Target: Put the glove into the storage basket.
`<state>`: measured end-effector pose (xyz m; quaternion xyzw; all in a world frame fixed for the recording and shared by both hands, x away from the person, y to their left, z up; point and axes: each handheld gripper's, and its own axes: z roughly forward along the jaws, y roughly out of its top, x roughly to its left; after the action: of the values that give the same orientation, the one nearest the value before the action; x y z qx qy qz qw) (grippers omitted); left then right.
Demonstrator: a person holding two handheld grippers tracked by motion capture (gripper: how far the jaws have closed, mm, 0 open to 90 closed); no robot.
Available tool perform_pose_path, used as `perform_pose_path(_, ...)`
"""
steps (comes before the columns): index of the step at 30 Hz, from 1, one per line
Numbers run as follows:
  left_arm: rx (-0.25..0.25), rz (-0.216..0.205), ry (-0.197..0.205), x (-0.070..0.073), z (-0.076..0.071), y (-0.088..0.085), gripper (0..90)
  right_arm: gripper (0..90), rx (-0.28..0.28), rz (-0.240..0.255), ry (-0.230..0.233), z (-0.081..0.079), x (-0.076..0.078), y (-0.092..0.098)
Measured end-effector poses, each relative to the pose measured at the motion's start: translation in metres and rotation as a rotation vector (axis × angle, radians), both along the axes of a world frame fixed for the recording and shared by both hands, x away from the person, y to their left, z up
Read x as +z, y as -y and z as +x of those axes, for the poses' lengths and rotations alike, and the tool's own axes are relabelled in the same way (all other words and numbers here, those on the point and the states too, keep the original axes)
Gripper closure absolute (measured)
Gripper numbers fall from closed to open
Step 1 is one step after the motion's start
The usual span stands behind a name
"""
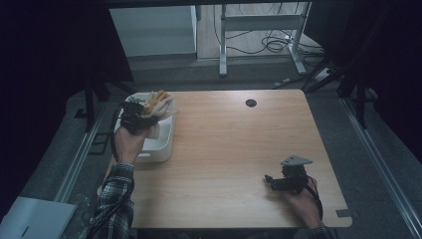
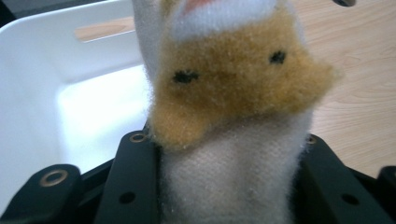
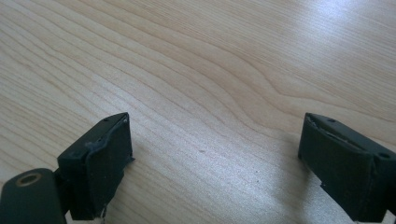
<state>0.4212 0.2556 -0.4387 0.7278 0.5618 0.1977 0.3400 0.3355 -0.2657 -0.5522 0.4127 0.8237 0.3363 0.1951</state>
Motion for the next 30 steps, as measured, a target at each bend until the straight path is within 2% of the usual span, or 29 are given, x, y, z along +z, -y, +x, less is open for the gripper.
perform_pose_path(13, 0.054, -0.007, -0.008, -0.016, 0.005, -0.024, 60.4, 10.1, 0.0, -0.001, 0.001, 0.0, 0.0, 0.0)
perform_pose_path(27, 0.059, -0.013, -0.025, -0.036, 0.019, -0.022, 59.9, 10.1, 0.0, 0.0, 0.002, 0.0, 0.0, 0.0)
perform_pose_path(30, 0.056, -0.003, -0.035, -0.04, 0.023, -0.021, 59.7, 10.1, 0.0, 0.0, 0.002, 0.0, 0.0, 0.0)
